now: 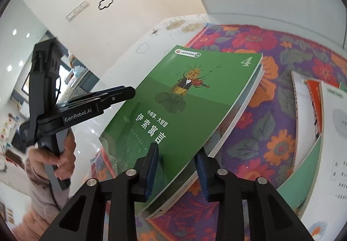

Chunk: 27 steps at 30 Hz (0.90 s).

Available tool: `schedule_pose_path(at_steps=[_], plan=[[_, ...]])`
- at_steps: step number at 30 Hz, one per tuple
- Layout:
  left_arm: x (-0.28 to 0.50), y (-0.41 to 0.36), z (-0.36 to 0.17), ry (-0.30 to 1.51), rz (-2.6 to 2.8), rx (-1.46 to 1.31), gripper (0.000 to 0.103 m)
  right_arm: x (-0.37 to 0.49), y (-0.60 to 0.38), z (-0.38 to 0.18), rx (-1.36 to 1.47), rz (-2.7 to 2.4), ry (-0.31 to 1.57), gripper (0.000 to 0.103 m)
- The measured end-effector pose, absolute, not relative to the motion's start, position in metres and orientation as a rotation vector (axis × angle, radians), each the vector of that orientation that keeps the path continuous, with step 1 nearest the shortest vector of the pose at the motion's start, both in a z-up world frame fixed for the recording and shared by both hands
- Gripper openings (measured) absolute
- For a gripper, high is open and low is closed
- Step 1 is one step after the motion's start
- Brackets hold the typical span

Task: Organize books

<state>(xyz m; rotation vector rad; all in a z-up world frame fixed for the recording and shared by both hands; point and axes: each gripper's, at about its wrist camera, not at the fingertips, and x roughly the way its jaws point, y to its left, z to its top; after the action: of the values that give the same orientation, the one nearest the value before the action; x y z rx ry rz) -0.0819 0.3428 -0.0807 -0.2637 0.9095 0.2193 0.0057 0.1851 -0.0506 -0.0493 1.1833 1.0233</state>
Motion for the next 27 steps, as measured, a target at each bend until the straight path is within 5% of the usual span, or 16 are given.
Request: schedule_pose_path(at_steps=[15,27], plan=[[-0.094,0.260,-0.017,0.860,0.204,-0.128,0.027,0.017,0.123,-0.024,0.080,0.961,1.204,0.035],[-0.012,0.082,-0.033,0.913,-0.048,-0.170,0.029,0.068,-0.098,0.004,0.224,0.673,1.099,0.035]])
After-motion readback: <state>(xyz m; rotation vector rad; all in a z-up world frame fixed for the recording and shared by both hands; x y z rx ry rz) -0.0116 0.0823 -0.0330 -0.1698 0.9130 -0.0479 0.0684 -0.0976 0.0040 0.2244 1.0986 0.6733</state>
